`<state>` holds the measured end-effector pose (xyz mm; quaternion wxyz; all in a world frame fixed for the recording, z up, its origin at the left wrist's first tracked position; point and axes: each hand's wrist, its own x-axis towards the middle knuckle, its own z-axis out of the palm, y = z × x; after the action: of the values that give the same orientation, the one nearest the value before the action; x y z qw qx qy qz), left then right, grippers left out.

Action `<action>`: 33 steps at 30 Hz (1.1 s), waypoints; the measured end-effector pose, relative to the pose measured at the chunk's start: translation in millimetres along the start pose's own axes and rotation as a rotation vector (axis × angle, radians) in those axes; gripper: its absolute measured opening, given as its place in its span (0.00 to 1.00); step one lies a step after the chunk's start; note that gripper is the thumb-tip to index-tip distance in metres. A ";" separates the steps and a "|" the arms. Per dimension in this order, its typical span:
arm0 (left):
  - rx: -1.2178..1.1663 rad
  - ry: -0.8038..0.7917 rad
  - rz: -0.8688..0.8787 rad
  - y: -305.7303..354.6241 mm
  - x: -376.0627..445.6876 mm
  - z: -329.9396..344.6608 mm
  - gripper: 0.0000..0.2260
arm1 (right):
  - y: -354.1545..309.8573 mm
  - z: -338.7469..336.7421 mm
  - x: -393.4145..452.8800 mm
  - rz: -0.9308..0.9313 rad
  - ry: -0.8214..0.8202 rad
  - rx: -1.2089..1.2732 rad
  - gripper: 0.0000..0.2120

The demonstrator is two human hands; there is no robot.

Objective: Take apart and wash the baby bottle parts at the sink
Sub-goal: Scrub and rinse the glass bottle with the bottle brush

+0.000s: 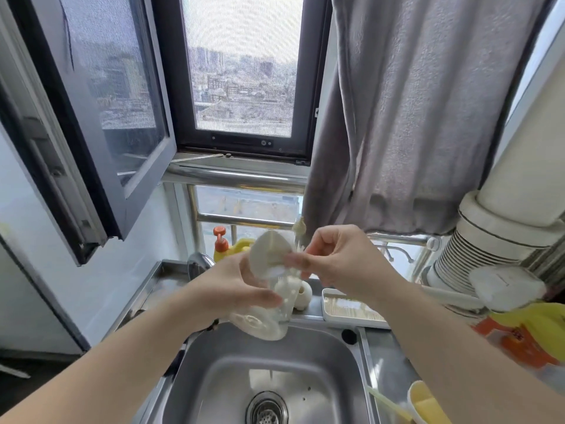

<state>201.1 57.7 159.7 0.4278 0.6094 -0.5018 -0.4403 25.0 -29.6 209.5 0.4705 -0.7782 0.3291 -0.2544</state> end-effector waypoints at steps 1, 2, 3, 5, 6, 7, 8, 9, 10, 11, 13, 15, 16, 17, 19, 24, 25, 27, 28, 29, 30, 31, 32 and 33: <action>-0.007 -0.002 0.009 1.0 0.2 1.9 0.29 | -2.2 0.9 0.4 -0.013 -0.004 0.009 0.17; -0.030 0.016 0.010 0.7 0.3 1.2 0.31 | -2.7 -1.0 0.5 -0.009 0.004 0.011 0.17; -0.061 0.047 0.002 0.6 0.0 -1.0 0.33 | -0.7 -5.2 0.0 0.006 0.020 0.002 0.18; -0.140 0.098 -0.017 -2.3 -2.9 -7.6 0.37 | 7.6 -14.6 -2.7 0.060 0.054 -0.027 0.19; -0.171 0.102 -0.019 -3.1 -4.6 -10.2 0.38 | 12.5 -17.8 -4.8 0.090 0.068 -0.029 0.19; -0.184 0.092 -0.018 -3.0 -6.0 -11.9 0.38 | 16.2 -19.3 -6.1 0.111 0.077 -0.016 0.18; -0.187 0.071 -0.013 -2.6 -6.5 -12.2 0.39 | 19.1 -19.5 -6.6 0.122 0.084 0.007 0.17; -0.201 0.051 -0.014 -2.3 -6.4 -12.2 0.39 | 20.5 -19.0 -6.1 0.127 0.090 0.029 0.17; -0.232 0.039 -0.021 -2.0 -5.9 -12.2 0.39 | 20.3 -18.7 -5.5 0.127 0.096 0.046 0.16; -0.272 0.035 -0.028 -1.5 -5.0 -12.8 0.38 | 19.3 -19.0 -4.6 0.124 0.100 0.053 0.16; -0.321 0.052 -0.047 -0.2 -2.6 -15.0 0.35 | 17.3 -20.1 -3.8 0.121 0.101 0.047 0.16; -0.292 0.071 -0.060 1.8 -1.8 -14.9 0.34 | 19.3 -19.9 -4.1 0.130 0.099 0.048 0.17; -0.269 0.082 -0.056 2.2 -0.9 -14.6 0.35 | 21.0 -19.4 -4.6 0.138 0.101 0.060 0.17; -0.251 0.098 -0.047 3.0 0.1 -13.5 0.37 | 22.4 -18.6 -4.8 0.143 0.108 0.074 0.18; -0.234 0.141 -0.027 4.8 2.1 -10.9 0.44 | 24.0 -16.8 -5.1 0.148 0.121 0.097 0.20; -0.189 0.151 0.027 11.2 3.1 -1.1 0.34 | 21.1 -12.5 -6.6 0.121 0.110 0.084 0.17; -0.173 0.152 0.028 11.6 3.7 -0.7 0.32 | 20.5 -11.8 -7.1 0.119 0.106 0.074 0.17; -0.151 0.167 0.017 12.1 4.7 -0.6 0.34 | 19.8 -11.6 -7.9 0.117 0.107 0.078 0.17; -0.139 0.168 0.017 11.3 5.3 -0.9 0.34 | 18.4 -11.7 -8.4 0.112 0.107 0.089 0.17; -0.116 0.162 0.025 11.7 5.0 0.2 0.31 | 16.3 -11.1 -8.6 0.099 0.101 0.099 0.17; -0.086 0.147 0.030 11.8 4.9 1.9 0.28 | 13.5 -9.6 -8.5 0.077 0.088 0.102 0.18; -0.060 0.127 0.034 12.4 4.6 4.3 0.26 | 10.1 -7.5 -8.1 0.048 0.069 0.091 0.18; -0.039 0.119 0.037 11.9 5.2 5.3 0.25 | 6.3 -5.3 -7.5 0.019 0.048 0.069 0.18; -0.021 0.121 0.041 12.0 6.0 6.2 0.25 | 3.1 -3.9 -6.7 -0.001 0.030 0.045 0.18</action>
<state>193.0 49.7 169.1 0.4727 0.6200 -0.4826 -0.3991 17.0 -27.8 207.8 0.4829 -0.7636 0.3299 -0.2736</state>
